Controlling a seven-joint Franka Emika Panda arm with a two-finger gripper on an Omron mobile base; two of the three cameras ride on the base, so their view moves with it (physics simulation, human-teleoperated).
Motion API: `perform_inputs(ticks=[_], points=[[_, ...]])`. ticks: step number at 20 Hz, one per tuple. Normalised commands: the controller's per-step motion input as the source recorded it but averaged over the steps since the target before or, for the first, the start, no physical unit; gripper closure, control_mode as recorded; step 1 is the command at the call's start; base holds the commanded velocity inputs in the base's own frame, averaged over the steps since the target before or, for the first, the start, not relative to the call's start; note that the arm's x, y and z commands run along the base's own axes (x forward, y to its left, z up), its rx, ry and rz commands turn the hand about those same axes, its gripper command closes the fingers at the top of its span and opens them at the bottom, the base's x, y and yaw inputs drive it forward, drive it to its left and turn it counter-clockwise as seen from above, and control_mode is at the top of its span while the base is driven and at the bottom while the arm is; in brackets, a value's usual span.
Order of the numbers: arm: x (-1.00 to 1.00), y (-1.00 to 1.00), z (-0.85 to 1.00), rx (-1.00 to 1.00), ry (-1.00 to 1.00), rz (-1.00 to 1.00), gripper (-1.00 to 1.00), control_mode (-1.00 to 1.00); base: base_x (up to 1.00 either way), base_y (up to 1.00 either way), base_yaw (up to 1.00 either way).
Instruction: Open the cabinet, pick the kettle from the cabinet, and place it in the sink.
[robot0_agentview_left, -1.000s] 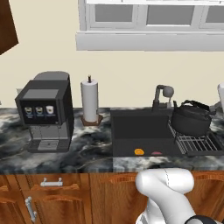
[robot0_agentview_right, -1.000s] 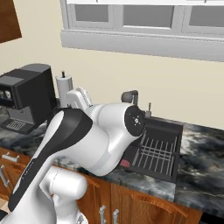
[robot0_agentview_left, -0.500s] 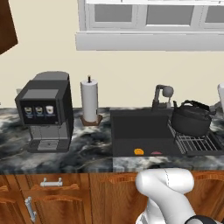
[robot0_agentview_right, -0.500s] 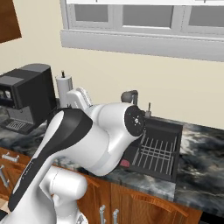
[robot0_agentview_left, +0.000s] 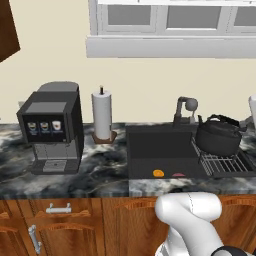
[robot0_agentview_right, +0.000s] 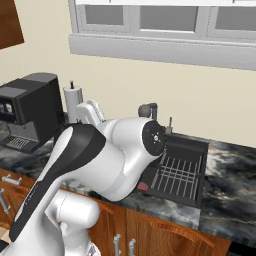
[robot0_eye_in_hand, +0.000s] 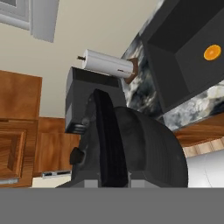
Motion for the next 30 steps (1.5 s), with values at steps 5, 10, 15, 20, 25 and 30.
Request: perform_inputs(ticks=[5,10,15,20,25,30], points=[[0.00,0.00,0.00,0.00,0.00,0.00,1.00,-1.00,0.00,0.00,0.00],[0.00,0.00,0.00,0.00,0.00,0.00,1.00,-1.00,0.00,0.00,0.00],[0.00,0.00,0.00,0.00,0.00,0.00,1.00,-1.00,0.00,0.00,0.00],[-0.03,0.00,0.00,0.00,0.00,0.00,1.00,-1.00,0.00,0.00,0.00],[-0.12,0.00,0.00,0.00,-0.02,0.03,1.00,-1.00,0.00,0.00,0.00],[-0.30,-0.02,0.00,-0.02,-0.01,-0.01,1.00,-1.00,0.00,0.00,0.00]])
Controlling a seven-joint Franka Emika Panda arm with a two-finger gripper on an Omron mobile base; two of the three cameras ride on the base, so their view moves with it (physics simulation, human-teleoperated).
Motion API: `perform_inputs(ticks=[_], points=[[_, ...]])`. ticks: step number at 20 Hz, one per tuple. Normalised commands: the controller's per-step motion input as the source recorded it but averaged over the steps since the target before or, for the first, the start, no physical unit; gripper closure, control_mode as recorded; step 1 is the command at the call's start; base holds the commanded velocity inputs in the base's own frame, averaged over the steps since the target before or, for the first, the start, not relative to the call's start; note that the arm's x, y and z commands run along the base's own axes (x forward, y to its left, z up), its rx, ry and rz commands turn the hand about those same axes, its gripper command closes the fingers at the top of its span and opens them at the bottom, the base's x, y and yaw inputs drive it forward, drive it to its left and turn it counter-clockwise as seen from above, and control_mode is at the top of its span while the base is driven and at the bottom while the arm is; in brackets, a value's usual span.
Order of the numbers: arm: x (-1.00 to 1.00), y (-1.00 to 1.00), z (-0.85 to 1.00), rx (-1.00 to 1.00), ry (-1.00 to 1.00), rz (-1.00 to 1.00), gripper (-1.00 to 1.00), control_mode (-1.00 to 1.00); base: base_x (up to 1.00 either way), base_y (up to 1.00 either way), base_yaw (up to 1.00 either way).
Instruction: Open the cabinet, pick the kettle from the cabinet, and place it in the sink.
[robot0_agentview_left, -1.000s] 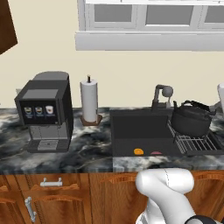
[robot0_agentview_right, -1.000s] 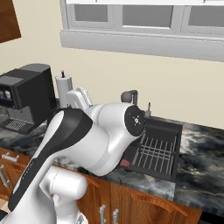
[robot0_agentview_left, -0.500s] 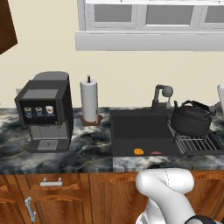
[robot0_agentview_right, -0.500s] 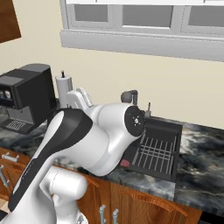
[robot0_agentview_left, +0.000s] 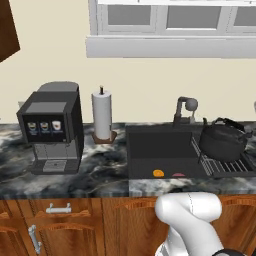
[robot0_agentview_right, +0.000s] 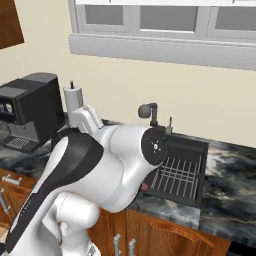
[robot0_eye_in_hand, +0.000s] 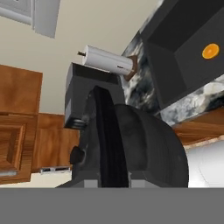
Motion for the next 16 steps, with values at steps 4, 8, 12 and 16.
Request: perform_inputs(ticks=[4,8,12,16], points=[[-0.25,0.03,0.00,-0.12,0.01,-0.16,1.00,-1.00,0.00,0.00,0.00],[-0.12,0.17,0.00,-0.24,0.11,-0.23,1.00,-1.00,0.00,0.00,0.00],[-0.05,0.28,0.00,-0.25,0.14,-0.23,1.00,-1.00,0.00,0.00,0.00],[0.02,0.30,0.00,-0.26,0.19,-0.21,1.00,-1.00,0.00,0.00,0.00]])
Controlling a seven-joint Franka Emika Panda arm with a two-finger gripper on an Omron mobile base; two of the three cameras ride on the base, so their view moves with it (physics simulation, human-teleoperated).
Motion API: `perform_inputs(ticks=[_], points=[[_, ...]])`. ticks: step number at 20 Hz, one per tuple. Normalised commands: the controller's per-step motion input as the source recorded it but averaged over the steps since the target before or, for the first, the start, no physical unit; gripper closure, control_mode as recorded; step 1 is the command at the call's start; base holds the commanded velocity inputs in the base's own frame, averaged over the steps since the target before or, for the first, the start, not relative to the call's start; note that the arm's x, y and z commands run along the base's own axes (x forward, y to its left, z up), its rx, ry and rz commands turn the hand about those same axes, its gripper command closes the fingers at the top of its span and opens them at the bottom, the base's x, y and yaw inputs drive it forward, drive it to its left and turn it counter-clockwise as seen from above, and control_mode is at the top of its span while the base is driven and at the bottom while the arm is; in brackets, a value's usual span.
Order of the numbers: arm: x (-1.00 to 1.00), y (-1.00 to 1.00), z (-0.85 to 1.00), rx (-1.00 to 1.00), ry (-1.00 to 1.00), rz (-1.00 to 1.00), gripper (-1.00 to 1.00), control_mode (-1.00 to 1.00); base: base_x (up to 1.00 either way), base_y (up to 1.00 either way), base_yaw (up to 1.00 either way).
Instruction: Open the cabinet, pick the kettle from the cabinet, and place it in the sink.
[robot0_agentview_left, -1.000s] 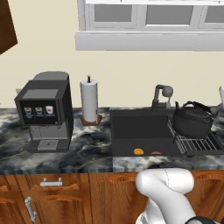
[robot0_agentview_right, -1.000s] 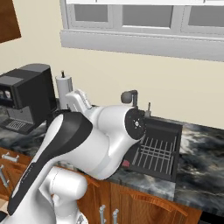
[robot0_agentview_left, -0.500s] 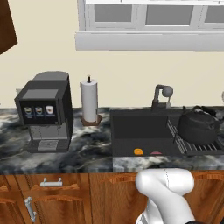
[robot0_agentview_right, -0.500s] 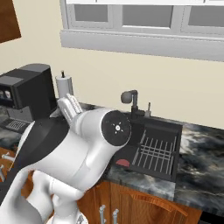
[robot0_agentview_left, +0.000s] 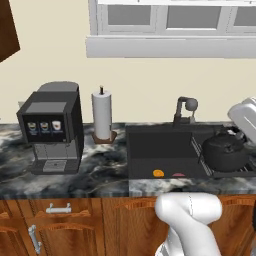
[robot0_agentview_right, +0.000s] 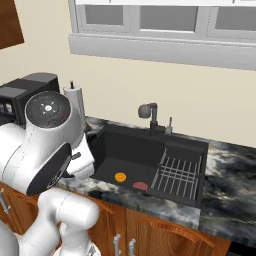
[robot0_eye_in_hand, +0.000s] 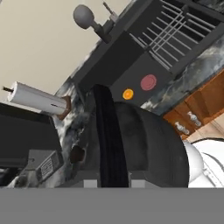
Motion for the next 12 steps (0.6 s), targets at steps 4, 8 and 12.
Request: perform_inputs(ticks=[4,8,12], points=[[0.06,0.30,0.01,-0.09,0.19,-0.12,1.00,-1.00,0.00,0.00,0.00],[0.15,0.36,0.00,0.00,0.13,-0.08,1.00,-1.00,0.00,0.00,0.00],[0.26,0.37,0.00,0.00,0.01,-0.10,1.00,-1.00,0.00,0.00,0.00]])
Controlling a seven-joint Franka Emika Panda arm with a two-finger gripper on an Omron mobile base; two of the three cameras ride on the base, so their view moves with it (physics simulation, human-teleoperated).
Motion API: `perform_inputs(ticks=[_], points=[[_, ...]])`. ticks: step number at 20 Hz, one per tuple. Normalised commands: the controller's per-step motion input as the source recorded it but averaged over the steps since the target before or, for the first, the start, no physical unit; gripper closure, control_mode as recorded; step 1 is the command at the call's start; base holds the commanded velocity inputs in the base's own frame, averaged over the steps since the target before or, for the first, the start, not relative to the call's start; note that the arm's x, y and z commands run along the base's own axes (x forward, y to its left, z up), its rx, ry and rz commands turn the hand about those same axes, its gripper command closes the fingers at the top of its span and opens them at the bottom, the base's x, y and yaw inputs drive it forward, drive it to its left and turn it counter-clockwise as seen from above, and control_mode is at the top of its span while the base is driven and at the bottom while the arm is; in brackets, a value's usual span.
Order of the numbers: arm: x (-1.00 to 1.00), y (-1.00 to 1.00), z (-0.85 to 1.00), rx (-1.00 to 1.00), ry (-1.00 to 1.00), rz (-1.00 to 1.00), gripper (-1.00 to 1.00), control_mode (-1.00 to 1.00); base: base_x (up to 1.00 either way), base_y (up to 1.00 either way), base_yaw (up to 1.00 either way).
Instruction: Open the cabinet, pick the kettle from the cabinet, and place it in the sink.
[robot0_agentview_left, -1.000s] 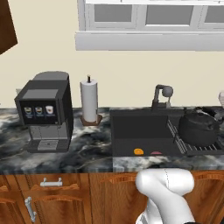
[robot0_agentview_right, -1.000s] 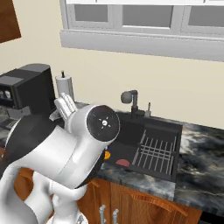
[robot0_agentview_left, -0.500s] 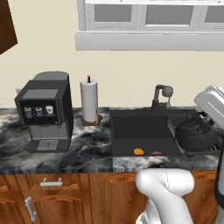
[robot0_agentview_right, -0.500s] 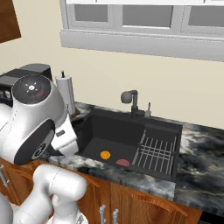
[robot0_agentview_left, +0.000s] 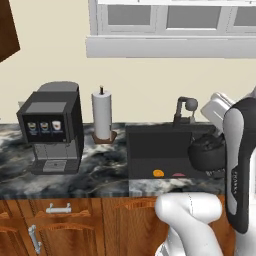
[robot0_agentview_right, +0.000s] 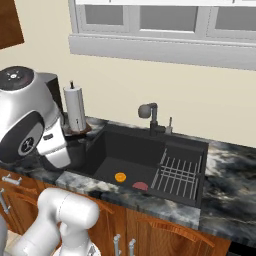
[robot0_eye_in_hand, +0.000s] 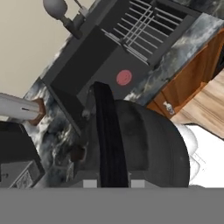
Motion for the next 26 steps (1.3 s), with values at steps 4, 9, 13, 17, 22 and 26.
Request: perform_inputs(ticks=[4,9,13,17,22,26], points=[[0.36,0.35,0.00,0.00,0.00,-0.12,1.00,-1.00,0.00,0.00,0.00],[0.40,0.19,-0.04,0.00,0.00,-0.14,1.00,-1.00,0.00,0.00,0.00],[0.44,0.15,-0.10,0.00,0.01,-0.21,1.00,-1.00,0.00,0.00,0.00],[0.42,0.08,-0.16,0.06,0.12,-0.25,1.00,-1.00,0.00,0.00,0.00],[0.40,0.03,-0.20,0.17,0.05,-0.18,1.00,-1.00,0.00,0.00,0.00],[0.37,-0.02,-0.23,0.18,0.02,-0.10,1.00,-1.00,0.00,0.00,0.00]])
